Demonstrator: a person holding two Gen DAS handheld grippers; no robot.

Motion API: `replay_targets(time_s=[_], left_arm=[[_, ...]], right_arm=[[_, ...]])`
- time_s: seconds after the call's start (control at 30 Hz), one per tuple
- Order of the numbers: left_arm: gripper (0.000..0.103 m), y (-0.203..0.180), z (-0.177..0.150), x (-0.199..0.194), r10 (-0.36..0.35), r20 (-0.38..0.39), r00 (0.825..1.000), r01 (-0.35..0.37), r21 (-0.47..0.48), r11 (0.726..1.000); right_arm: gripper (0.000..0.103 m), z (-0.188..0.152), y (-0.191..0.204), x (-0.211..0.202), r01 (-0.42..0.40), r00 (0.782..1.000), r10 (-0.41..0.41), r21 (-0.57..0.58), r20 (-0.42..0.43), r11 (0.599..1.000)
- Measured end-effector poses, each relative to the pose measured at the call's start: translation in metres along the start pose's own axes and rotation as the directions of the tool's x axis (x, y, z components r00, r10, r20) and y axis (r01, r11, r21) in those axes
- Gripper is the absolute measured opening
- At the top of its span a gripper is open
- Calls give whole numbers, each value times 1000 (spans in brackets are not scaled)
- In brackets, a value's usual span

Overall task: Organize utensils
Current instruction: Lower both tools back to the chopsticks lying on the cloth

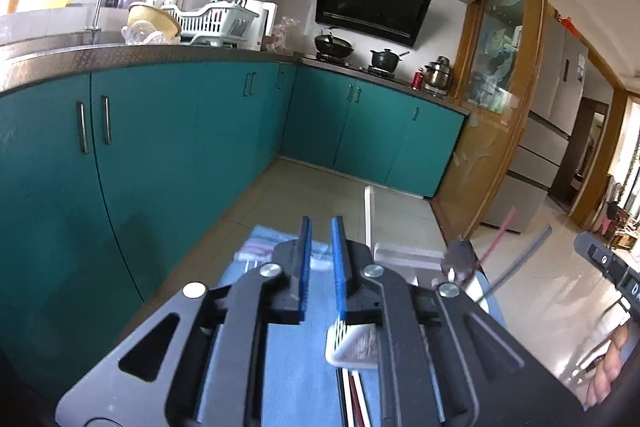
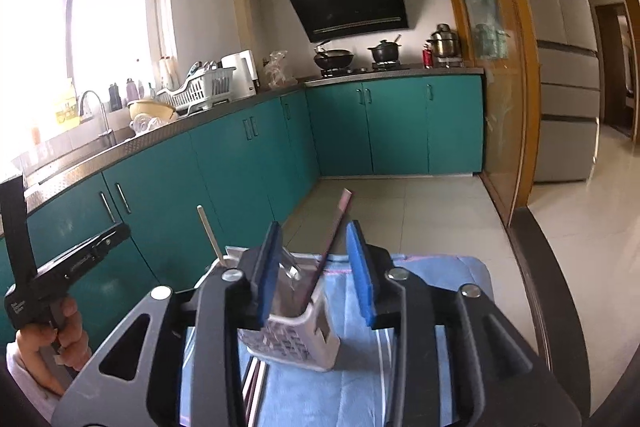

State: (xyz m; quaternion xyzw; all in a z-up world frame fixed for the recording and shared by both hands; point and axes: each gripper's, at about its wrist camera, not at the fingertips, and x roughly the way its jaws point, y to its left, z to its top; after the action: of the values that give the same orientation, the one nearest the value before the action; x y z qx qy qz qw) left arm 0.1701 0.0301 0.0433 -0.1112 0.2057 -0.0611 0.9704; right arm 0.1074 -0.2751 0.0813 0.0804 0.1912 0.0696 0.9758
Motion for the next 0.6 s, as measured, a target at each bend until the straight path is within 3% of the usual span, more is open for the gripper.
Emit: replay_targets(time_s=[0.13,0.23,0.3,0.4,0.5,0.6], left_arm=[[18,7,-31,7,-47,-101,994,49,20,999],[23,9,-62,24,-55,-177,983,66,60,996],[32,10,-81,33,-56,-210,976,73,74,995],[32,11,-105,46,-62,-279,958,87,80,993],[32,14,-121,53,-49,-325,944,86,100,991],[34,16,-127,52,-48,-331,942,88,109,990]], right_arm=[[36,-30,-22,-19,23,1000,-22,72,-12,997],[36,-67,-30,-5,46,990,-35,76,-135,996],[36,-97,-26,18,60,968,-44,60,-247,996],[36,-144,-6,49,24,918,-11,27,-397,999],[36,-174,26,62,-17,888,-3,-40,-461,999],[36,-184,38,71,-13,882,-9,-44,-471,999]])
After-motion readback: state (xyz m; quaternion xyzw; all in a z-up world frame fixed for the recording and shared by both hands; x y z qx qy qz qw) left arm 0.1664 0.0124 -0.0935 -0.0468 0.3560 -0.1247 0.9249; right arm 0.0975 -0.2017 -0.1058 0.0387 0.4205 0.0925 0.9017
